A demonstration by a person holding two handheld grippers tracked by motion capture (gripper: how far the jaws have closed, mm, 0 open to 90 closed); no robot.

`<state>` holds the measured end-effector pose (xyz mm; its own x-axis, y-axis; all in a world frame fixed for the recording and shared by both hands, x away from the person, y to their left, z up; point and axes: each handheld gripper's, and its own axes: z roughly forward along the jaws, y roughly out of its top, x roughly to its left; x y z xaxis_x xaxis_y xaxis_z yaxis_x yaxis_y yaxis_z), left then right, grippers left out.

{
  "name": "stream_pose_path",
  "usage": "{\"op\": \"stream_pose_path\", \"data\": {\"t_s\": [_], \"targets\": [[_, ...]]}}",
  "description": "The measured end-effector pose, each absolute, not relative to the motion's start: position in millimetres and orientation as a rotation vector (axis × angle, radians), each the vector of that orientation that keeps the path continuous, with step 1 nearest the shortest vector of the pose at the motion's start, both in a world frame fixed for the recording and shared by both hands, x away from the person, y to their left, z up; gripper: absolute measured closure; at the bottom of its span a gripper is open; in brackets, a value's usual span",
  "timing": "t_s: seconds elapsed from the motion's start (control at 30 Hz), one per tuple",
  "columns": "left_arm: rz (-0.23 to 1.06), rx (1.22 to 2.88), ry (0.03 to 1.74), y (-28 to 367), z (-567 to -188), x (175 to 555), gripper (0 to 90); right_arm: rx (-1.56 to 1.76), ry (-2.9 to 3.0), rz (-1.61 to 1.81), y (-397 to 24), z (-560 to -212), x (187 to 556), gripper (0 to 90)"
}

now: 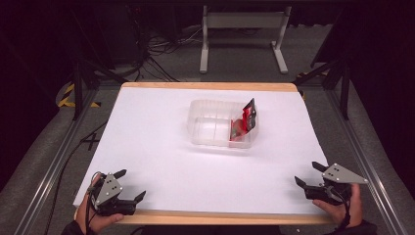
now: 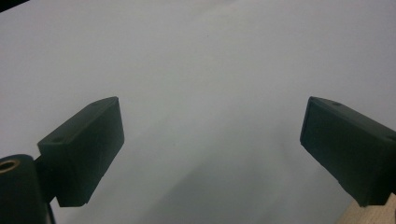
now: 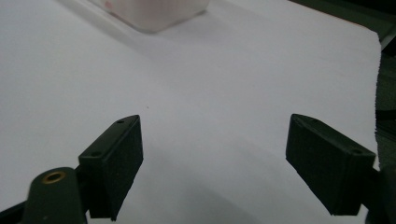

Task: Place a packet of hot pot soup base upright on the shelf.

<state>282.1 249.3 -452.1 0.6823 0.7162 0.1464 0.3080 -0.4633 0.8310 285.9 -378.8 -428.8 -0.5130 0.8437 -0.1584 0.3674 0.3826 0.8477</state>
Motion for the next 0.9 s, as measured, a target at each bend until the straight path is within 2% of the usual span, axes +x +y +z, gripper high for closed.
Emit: {"op": "stream_pose_path", "data": {"t_s": [0.37, 0.9], "targets": [[0.619, 2.046, 0.793, 251.7, -451.5, 283.2, 6.6, 1.058, 1.996, 1.034, -387.5, -436.7, 273.7, 19.5], [0.621, 2.048, 0.785, 251.2, -451.7, 283.5, 6.6, 1.046, 2.0, 1.016, -380.7, -438.0, 274.8, 19.6]]}}
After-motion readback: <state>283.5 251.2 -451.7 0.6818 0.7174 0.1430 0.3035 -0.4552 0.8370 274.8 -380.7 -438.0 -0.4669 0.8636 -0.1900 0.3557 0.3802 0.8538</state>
